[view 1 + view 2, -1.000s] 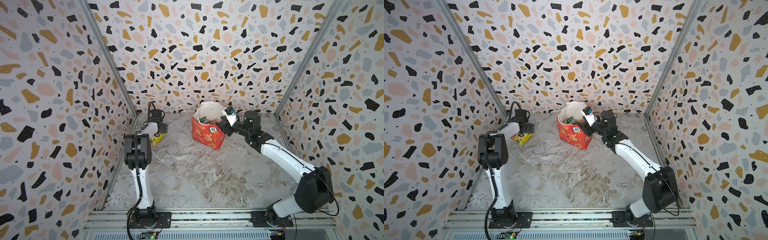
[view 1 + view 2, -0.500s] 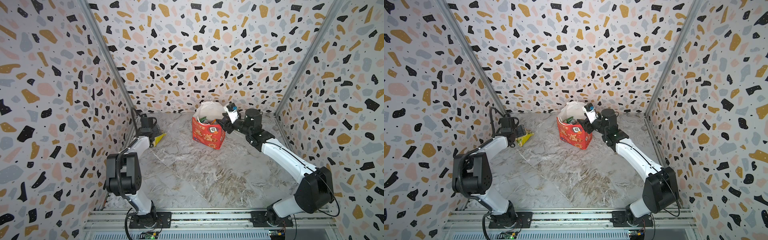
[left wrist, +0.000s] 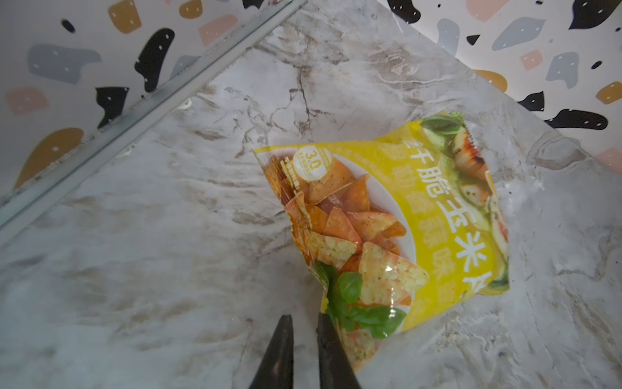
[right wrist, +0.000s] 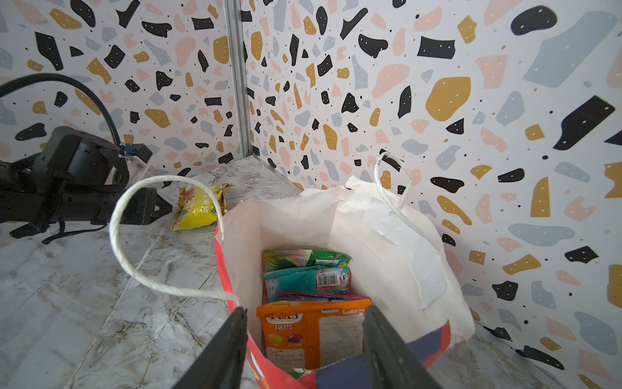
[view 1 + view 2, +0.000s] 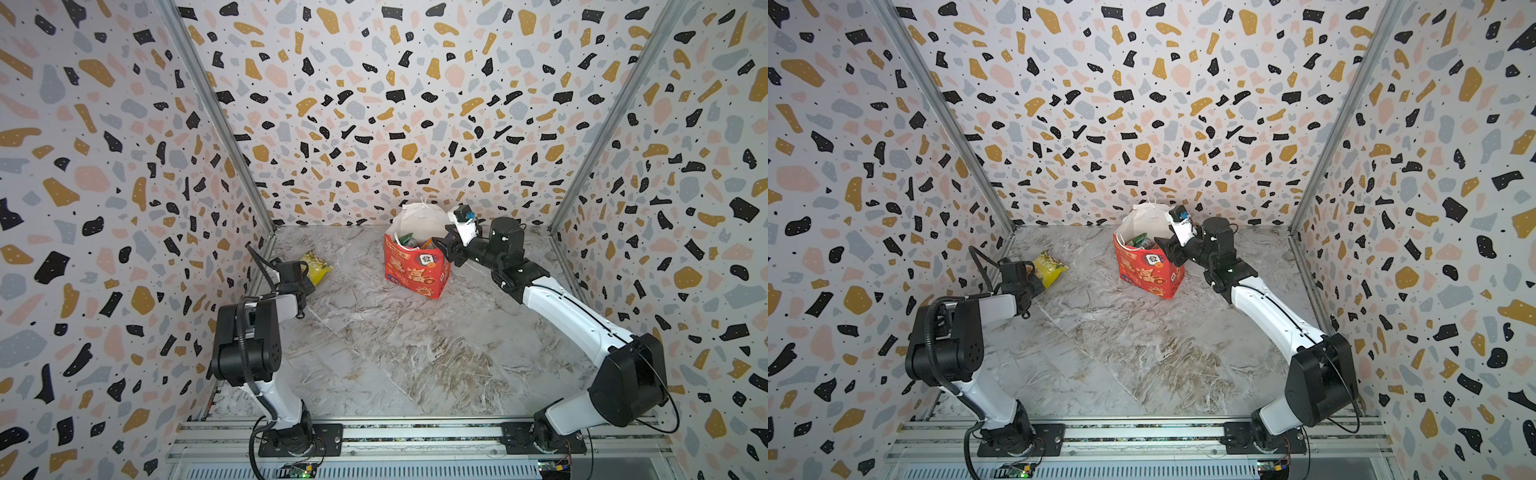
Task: Take the snacks out of the paper bag
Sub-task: Rotate the snack at the top-left of the table.
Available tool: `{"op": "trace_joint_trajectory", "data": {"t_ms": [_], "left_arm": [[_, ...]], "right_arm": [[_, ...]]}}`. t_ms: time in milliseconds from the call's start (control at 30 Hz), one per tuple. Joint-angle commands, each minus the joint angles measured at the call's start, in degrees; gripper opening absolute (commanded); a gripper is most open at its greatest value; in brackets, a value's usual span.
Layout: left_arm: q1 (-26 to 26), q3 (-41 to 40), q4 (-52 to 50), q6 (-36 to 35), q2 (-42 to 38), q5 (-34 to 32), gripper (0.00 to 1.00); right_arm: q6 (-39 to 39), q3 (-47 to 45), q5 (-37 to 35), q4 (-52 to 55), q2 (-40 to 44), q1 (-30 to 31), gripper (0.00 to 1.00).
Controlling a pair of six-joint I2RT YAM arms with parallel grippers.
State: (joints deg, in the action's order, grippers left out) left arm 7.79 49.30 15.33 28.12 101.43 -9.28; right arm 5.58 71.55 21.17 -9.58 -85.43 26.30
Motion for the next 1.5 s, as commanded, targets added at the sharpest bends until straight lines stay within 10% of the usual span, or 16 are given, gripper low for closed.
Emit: {"op": "trace_joint_trajectory", "data": {"t_ms": [0, 500, 767, 967, 1200, 1467], "left_arm": [[0.3, 1.0, 3.6, 1.9, 0.2, 2.2, 0.15], [-1.1, 3.3, 9.5, 8.3, 6.7, 13.9, 0.14], [-3.7, 5.0, 5.6, 6.3, 1.9, 9.8, 0.18], [-3.8, 9.9, -5.7, -1.4, -6.4, 3.6, 0.38], [-2.9, 31.1, -28.5, -11.1, 2.0, -7.0, 0.96], [-2.3, 43.8, -32.4, -11.7, 14.7, -9.5, 1.00]], "right_arm": [[-0.2, 0.0, -0.1, -1.4, 2.3, -0.2, 0.57], [0.1, -0.7, -0.1, -2.3, 2.6, -0.3, 0.57], [0.2, -0.6, -0.4, -1.9, 2.8, -0.3, 0.58], [0.1, -0.7, -0.3, -2.1, 2.9, -0.5, 0.58], [0.0, -0.9, -0.2, -2.8, 2.6, -0.6, 0.58], [0.2, -0.5, -1.4, -2.2, 1.8, -0.8, 0.59]]}}
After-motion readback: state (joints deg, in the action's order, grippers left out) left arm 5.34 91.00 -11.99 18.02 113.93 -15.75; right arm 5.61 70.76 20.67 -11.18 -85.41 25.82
